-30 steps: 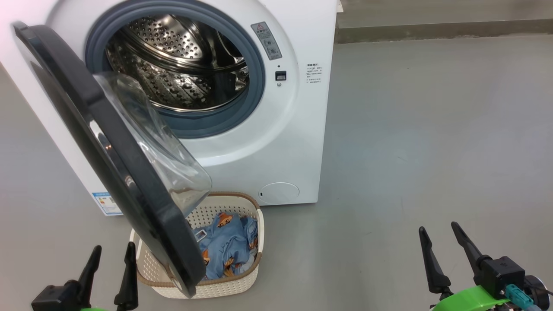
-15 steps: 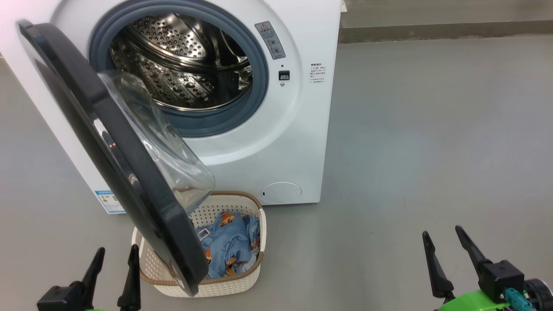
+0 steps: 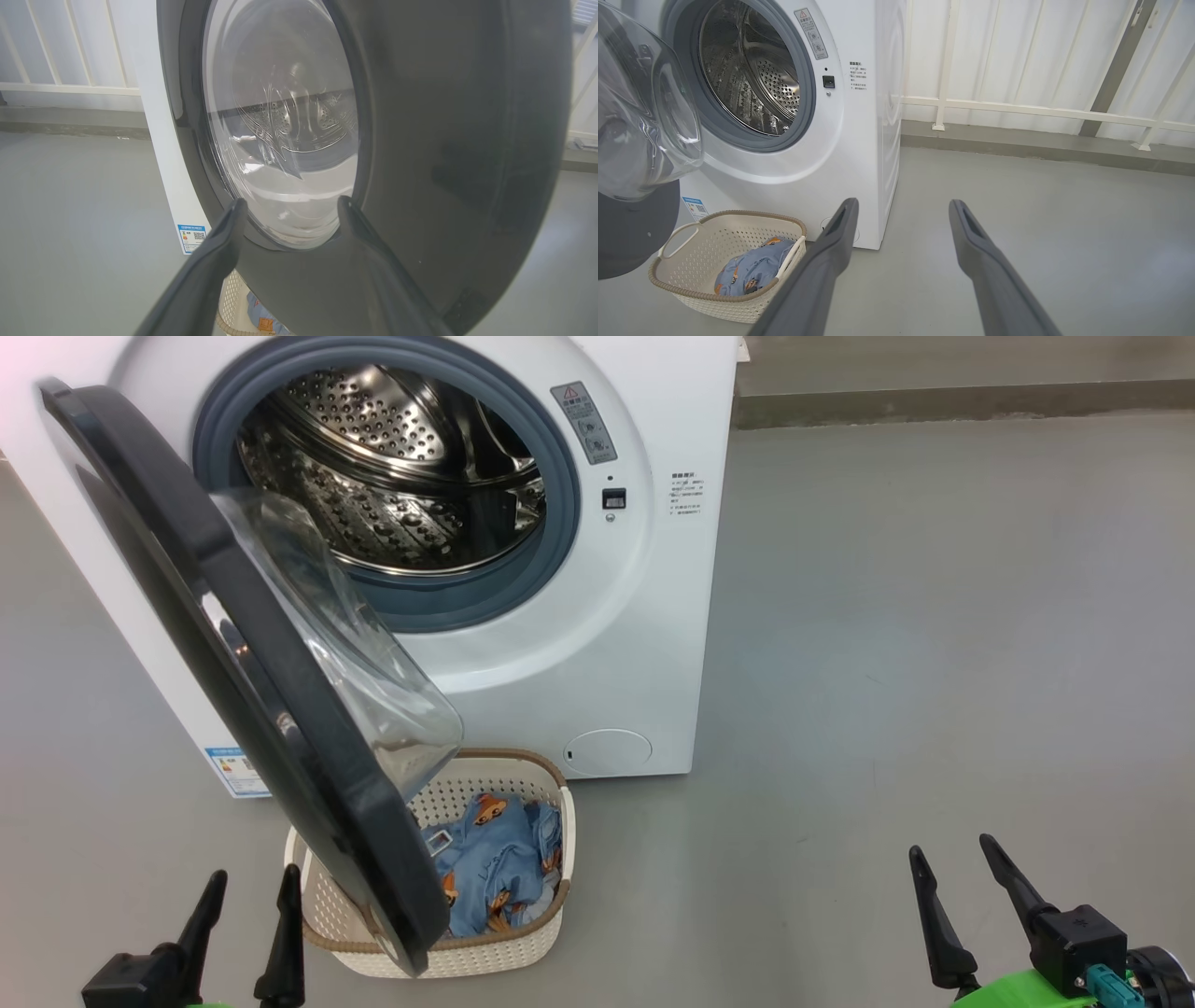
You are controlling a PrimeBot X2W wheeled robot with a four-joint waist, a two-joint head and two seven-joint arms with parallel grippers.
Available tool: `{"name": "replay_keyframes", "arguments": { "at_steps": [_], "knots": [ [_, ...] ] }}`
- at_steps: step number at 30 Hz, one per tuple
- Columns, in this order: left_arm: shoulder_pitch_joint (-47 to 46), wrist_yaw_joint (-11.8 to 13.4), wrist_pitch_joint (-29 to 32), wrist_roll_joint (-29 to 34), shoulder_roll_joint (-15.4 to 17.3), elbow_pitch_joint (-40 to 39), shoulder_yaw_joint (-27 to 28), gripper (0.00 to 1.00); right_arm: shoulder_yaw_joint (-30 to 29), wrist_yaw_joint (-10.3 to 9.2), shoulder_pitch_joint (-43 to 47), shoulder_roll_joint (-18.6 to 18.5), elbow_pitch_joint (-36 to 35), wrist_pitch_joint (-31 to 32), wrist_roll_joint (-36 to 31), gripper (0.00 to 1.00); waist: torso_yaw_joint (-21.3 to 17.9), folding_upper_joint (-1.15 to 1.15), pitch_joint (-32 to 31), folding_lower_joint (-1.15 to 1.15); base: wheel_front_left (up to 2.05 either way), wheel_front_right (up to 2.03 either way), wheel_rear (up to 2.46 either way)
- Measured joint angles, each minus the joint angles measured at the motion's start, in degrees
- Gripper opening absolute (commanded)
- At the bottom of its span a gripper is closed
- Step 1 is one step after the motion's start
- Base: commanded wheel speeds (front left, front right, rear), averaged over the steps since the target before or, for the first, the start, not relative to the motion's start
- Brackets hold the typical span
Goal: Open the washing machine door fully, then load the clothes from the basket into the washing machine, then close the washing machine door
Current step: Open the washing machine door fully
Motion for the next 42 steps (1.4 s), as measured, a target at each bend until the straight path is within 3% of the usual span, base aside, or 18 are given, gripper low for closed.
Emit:
{"name": "replay_keyframes", "arguments": {
  "at_steps": [9, 10, 11, 12, 19, 25, 31, 36, 42],
  "knots": [
    [0.0, 0.0, 0.0, 0.0, 0.0, 0.0, 0.0, 1.0, 0.1, 0.0, 0.0, 0.0, 0.9, 0.0, 0.0, 1.0, 0.1, 0.0, 0.0, 0.0, 0.0, 0.0, 0.0],
    [0.0, 0.0, 0.0, 0.0, 0.0, 0.0, 0.0, 0.94, 0.1, 0.0, 0.0, 0.0, 1.0, 0.0, 0.0, 1.0, 0.1, 0.0, 0.0, 0.0, 0.0, 0.0, 0.0],
    [0.0, 0.0, 0.0, -0.1, 0.0, 0.0, 0.0, 0.33, 0.1, 0.0, 0.0, 0.0, 1.1, 0.0, 0.0, 1.0, 0.1, 0.0, -0.1, 0.0, 0.0, 0.0, 0.0],
    [0.0, 0.0, 0.0, -0.1, 0.0, 0.0, -0.1, 0.0, 0.1, 0.0, 0.0, 0.0, 1.1, 0.0, 0.0, 1.0, 0.1, 0.0, -0.1, 0.0, 0.0, 0.0, 0.0],
    [0.1, 0.0, 0.0, -1.1, -0.2, -1.2, 0.4, 0.0, 0.4, 0.0, 0.0, 0.0, 1.4, 0.0, 0.0, 1.0, 0.0, 0.0, -0.2, 0.0, 0.0, 0.0, 0.0],
    [-0.7, 0.0, 0.0, -1.5, -0.9, -10.0, 4.7, 0.0, 1.0, 0.0, 0.0, 0.0, 1.9, 0.0, 0.0, 1.0, 0.0, 0.0, -0.2, 0.0, 0.0, 0.0, 0.0],
    [-3.9, 0.0, 0.0, -1.2, -0.6, -20.7, 4.6, 0.0, 1.2, 0.0, 0.0, 0.0, 2.6, 0.0, 0.0, 1.0, -0.1, 0.0, -0.4, 0.0, 0.0, 0.0, 0.0],
    [-6.3, 0.0, -0.1, -1.3, 0.1, -28.7, 0.2, 0.0, 1.4, 0.0, 0.0, 0.0, 3.2, 0.0, 0.0, 1.0, -0.3, 0.0, -0.5, 0.0, 0.0, 0.0, 0.0],
    [-6.8, 0.0, -0.1, -1.4, 1.2, -33.2, -9.6, 0.0, 1.5, 0.0, 0.0, 0.0, 3.4, 0.0, 0.4, 1.0, -0.5, 0.0, -0.3, 0.0, 0.0, 0.0, 0.0]
  ]
}}
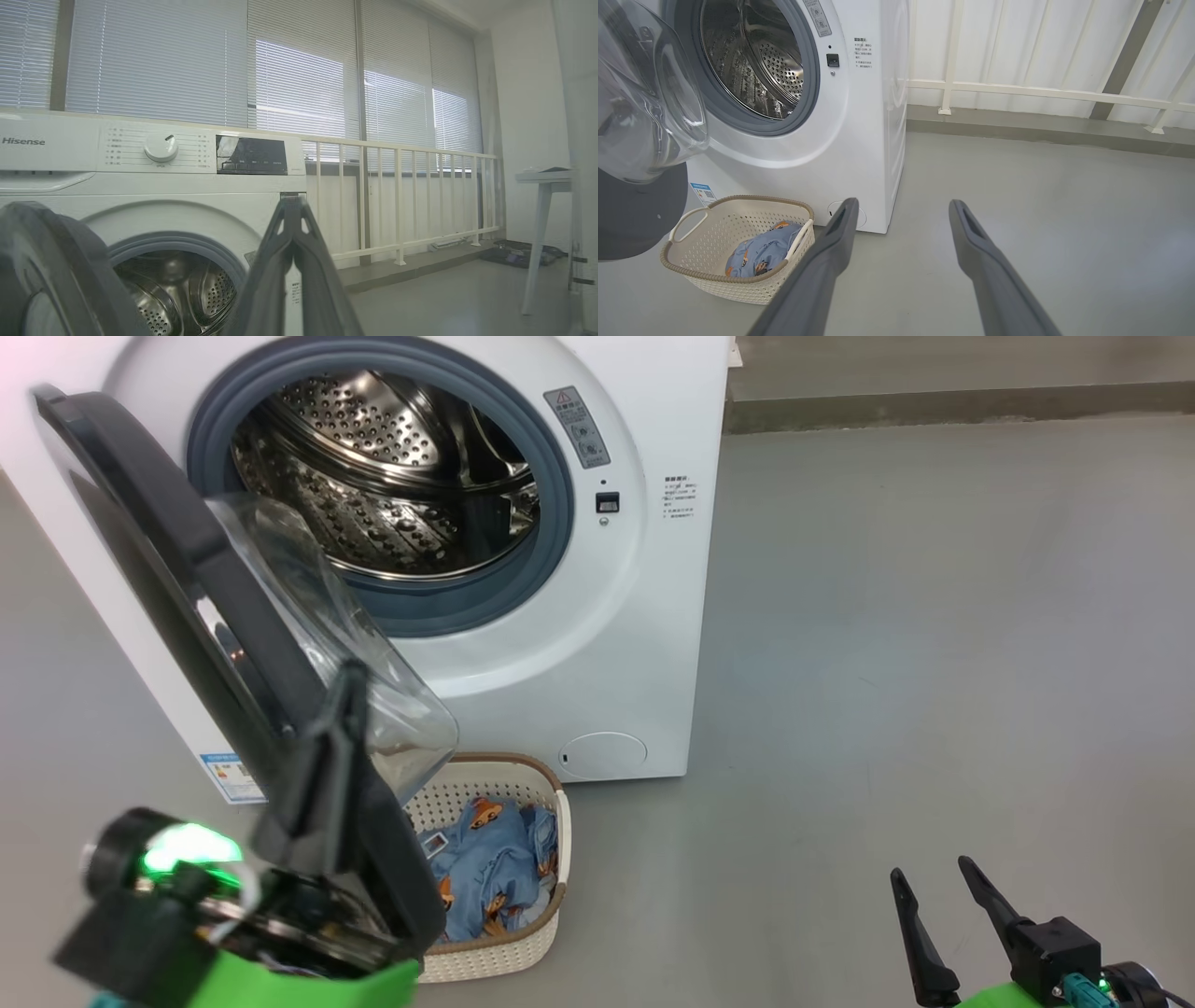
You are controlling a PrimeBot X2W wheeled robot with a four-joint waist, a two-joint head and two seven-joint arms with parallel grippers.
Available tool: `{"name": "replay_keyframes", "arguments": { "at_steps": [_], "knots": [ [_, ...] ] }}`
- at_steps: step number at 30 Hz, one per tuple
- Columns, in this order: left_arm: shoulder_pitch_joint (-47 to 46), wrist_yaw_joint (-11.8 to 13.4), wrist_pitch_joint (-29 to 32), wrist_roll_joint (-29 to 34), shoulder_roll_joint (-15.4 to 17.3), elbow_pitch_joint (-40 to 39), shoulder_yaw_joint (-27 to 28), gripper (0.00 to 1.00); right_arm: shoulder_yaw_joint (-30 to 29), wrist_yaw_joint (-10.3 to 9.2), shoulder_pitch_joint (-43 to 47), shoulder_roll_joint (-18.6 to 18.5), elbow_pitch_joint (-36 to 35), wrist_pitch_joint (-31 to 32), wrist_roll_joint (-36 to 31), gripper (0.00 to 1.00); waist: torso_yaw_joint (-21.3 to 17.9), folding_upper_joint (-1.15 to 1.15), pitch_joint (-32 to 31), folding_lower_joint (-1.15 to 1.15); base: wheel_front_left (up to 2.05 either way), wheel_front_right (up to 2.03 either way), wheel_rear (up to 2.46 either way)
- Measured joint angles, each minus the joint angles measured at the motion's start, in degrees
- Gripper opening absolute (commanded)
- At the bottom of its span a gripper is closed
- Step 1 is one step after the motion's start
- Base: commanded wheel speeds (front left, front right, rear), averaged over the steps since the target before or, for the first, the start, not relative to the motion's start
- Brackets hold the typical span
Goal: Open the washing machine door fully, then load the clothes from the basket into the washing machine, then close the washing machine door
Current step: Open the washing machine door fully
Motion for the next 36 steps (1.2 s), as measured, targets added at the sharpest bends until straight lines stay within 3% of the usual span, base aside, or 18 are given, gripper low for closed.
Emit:
{"name": "replay_keyframes", "arguments": {
  "at_steps": [7, 18, 27, 36],
  "knots": [
    [0.1, 0.0, 0.0, -0.9, 0.2, 0.4, -9.1, 0.0, 0.2, 0.0, 0.0, 0.0, 0.5, 0.0, 0.4, 1.0, -0.4, 0.0, 0.3, 0.0, 0.0, 0.0, 0.0],
    [2.2, 0.0, 0.0, -2.9, 1.3, 7.9, -17.0, 0.0, 1.4, 0.0, 0.0, 0.0, 1.1, 0.0, 1.4, 1.0, -0.7, 0.0, 1.0, 0.0, 0.0, 0.0, 0.0],
    [3.5, 0.0, 0.0, -3.8, 1.6, 16.6, -17.8, 0.0, 1.7, 0.0, -0.2, 0.0, 1.4, 0.0, 1.4, 1.0, -1.1, 0.0, 1.6, 0.0, 0.0, 0.0, 0.0],
    [4.4, 0.0, 0.1, -5.6, 0.8, 23.8, -14.3, 0.0, 2.2, 0.0, -0.3, 0.0, 1.5, 0.0, 1.4, 1.0, -1.7, 0.0, 2.2, 0.0, 0.0, 0.0, 0.0]
  ]
}}
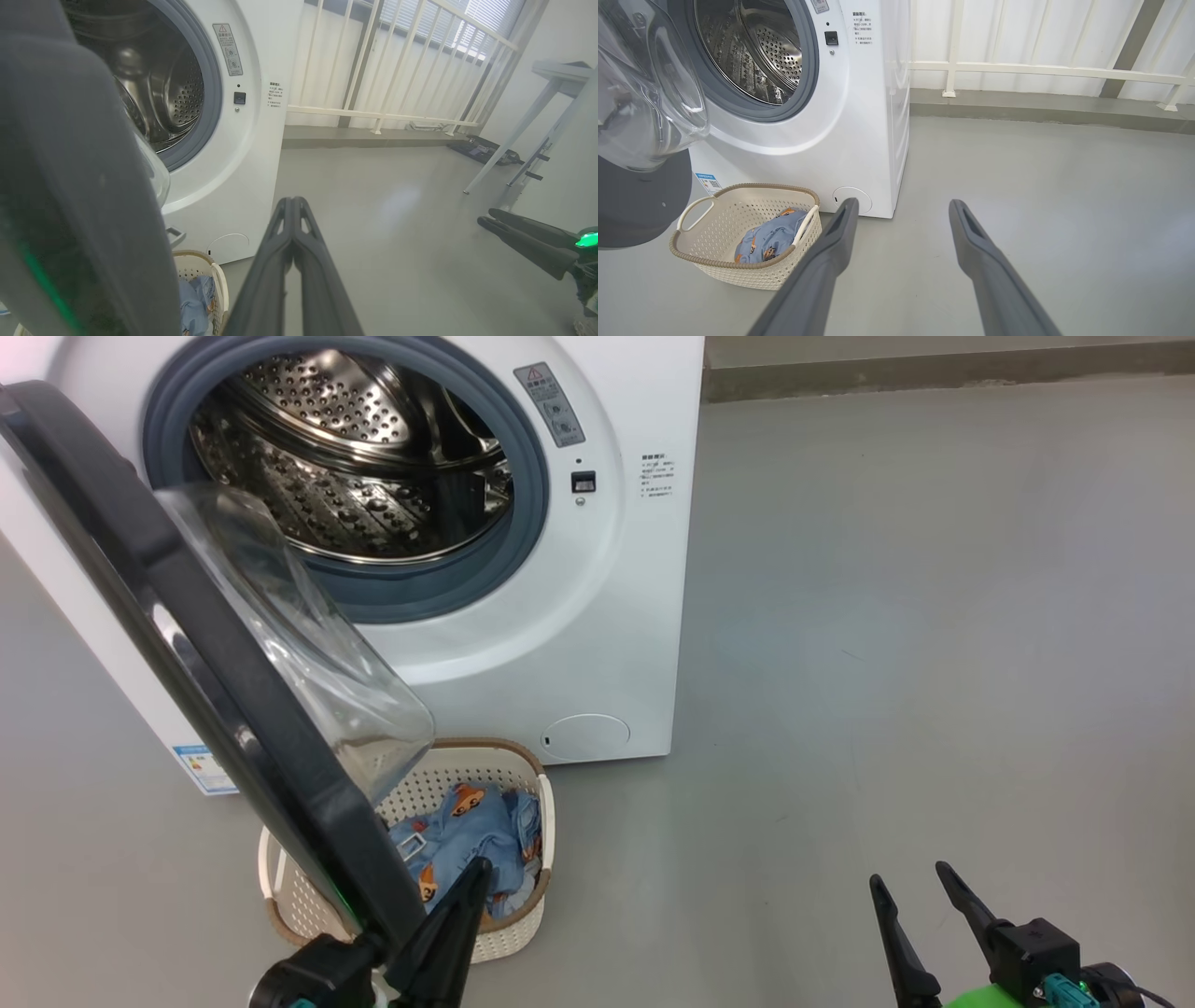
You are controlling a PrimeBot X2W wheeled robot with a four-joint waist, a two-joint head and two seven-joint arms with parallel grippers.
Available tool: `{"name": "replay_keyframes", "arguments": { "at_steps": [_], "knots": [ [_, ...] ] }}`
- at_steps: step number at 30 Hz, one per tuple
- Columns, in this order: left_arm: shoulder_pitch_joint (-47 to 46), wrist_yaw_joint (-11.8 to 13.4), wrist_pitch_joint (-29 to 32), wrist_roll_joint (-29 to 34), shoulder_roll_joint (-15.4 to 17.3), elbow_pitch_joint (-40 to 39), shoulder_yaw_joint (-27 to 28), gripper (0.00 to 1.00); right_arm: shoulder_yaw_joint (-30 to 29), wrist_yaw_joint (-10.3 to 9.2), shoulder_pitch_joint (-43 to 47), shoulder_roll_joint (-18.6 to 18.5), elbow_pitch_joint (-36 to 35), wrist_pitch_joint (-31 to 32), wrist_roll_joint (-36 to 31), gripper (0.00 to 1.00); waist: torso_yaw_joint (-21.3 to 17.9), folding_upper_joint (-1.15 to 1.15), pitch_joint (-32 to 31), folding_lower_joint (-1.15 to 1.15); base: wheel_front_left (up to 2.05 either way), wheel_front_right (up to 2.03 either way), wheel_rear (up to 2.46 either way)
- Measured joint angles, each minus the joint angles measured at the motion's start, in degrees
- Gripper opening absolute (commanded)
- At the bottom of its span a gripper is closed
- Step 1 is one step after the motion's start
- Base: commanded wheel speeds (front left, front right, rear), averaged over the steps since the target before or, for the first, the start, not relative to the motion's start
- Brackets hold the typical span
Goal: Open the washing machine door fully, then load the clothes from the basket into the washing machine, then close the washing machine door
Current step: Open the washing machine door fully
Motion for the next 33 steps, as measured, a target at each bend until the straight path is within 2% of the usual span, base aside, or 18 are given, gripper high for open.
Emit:
{"name": "replay_keyframes", "arguments": {
  "at_steps": [16, 33],
  "knots": [
    [-2.7, 0.0, 0.0, -0.7, -1.9, 5.6, 3.6, 0.0, 0.6, 0.0, -0.3, 0.0, 0.1, 0.0, 0.0, 1.0, -1.1, 0.0, 1.0, 0.0, 0.0, 0.0, 0.0],
    [-2.7, 0.0, 0.0, -0.5, -2.5, 8.4, 6.7, 0.0, 0.5, 0.0, -0.3, 0.0, 0.7, 0.0, 0.3, 1.0, 0.1, 0.0, 0.8, 0.0, 0.0, 0.0, 0.0]
  ]
}}
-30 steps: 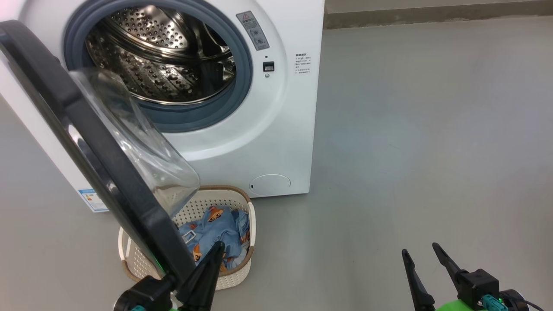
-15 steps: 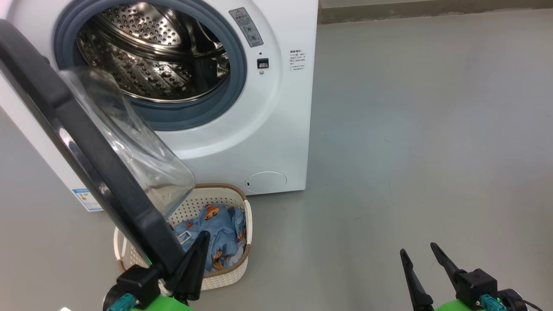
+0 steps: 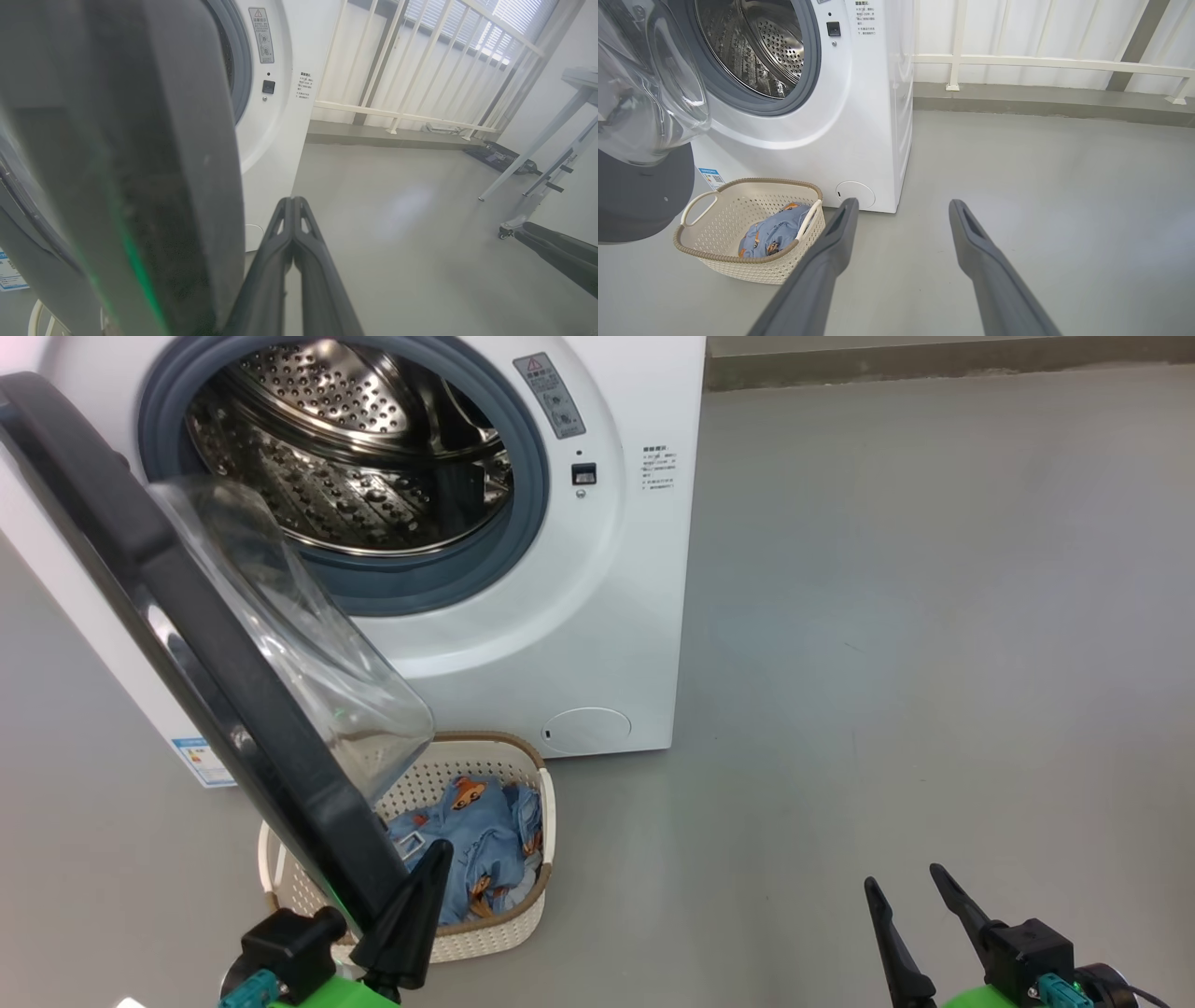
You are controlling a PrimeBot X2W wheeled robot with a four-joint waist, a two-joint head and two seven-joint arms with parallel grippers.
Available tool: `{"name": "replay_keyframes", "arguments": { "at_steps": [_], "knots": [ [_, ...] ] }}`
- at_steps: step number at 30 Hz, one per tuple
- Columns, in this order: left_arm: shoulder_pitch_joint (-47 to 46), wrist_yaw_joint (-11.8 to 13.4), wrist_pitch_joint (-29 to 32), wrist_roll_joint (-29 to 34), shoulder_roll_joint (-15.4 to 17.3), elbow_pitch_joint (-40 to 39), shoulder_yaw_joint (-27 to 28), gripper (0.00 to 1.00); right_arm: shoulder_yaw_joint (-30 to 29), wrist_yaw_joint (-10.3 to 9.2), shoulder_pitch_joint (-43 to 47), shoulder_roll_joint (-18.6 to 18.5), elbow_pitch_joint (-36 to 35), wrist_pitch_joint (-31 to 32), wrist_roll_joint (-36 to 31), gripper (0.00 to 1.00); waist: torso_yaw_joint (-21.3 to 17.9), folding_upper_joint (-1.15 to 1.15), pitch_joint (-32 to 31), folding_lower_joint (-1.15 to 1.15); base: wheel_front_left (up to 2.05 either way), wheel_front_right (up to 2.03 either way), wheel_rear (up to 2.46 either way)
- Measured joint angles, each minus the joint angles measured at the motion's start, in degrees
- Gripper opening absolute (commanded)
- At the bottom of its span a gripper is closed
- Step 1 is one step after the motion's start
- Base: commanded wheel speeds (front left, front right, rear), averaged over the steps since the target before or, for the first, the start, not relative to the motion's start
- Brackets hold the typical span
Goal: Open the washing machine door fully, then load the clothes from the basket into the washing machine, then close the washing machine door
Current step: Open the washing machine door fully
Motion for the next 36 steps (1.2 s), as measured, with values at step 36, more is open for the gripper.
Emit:
{"name": "replay_keyframes", "arguments": {
  "at_steps": [36],
  "knots": [
    [0.5, -1.0, 0.0, 4.5, -4.5, 1.8, 6.7, 0.0, 0.0, 0.0, 0.0, 0.0, 1.2, 0.0, 1.5, 1.0, 1.5, 0.0, -0.8, 0.0, 0.0, 0.0, 0.0]
  ]
}}
